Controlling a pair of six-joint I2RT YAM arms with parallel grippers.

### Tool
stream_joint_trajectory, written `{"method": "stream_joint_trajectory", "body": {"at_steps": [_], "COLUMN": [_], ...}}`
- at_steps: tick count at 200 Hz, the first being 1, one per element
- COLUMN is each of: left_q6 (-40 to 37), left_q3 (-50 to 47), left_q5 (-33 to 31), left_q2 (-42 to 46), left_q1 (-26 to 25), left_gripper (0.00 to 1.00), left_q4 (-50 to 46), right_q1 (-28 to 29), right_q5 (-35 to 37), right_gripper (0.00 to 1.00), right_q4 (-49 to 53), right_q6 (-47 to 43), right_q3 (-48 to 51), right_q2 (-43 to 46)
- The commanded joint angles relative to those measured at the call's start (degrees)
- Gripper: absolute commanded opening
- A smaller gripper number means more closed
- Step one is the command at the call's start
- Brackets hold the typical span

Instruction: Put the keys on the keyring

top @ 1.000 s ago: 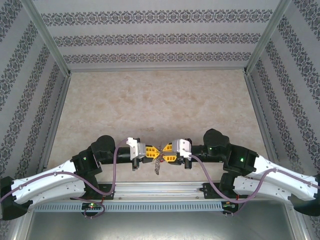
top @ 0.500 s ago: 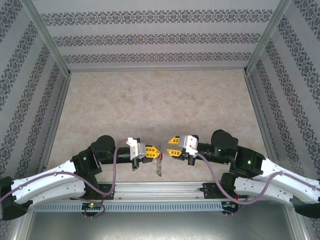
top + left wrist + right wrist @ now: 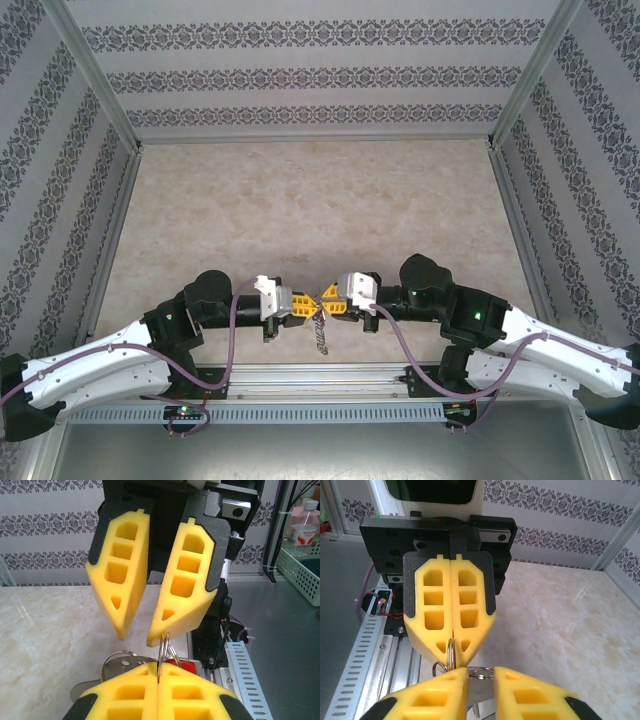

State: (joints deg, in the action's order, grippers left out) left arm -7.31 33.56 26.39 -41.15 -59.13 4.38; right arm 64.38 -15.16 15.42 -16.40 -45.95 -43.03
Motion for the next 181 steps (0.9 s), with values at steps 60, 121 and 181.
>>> {"method": "stream_joint_trajectory", "body": {"at_steps": [60,121,181], "left_q6": [-1.0,-0.8,-0.4], "left_q3": [2.1,1.6,0.5], "left_q5": [0.5,0.6,1.3], "left_q2": [-0.2,0.7,0.8], "left_q1": [0.4,0.4,0.4], "left_gripper": [0.00,0.00,0.00], "left_q4": [3.5,4.7,7.1], "right_q1": [0.7,-0.3,-1.1], "right_q5": [-6.1,-5.4,-4.0], "right_gripper": [0.25,0.18,0.19], "right_q4": [-1.4,-0.9,-1.1], "right_q6": [1.7,2.3,2.8], "right_q3": [0.2,0.4,1.5], "right_q2": [0.5,-0.9,0.8]}}
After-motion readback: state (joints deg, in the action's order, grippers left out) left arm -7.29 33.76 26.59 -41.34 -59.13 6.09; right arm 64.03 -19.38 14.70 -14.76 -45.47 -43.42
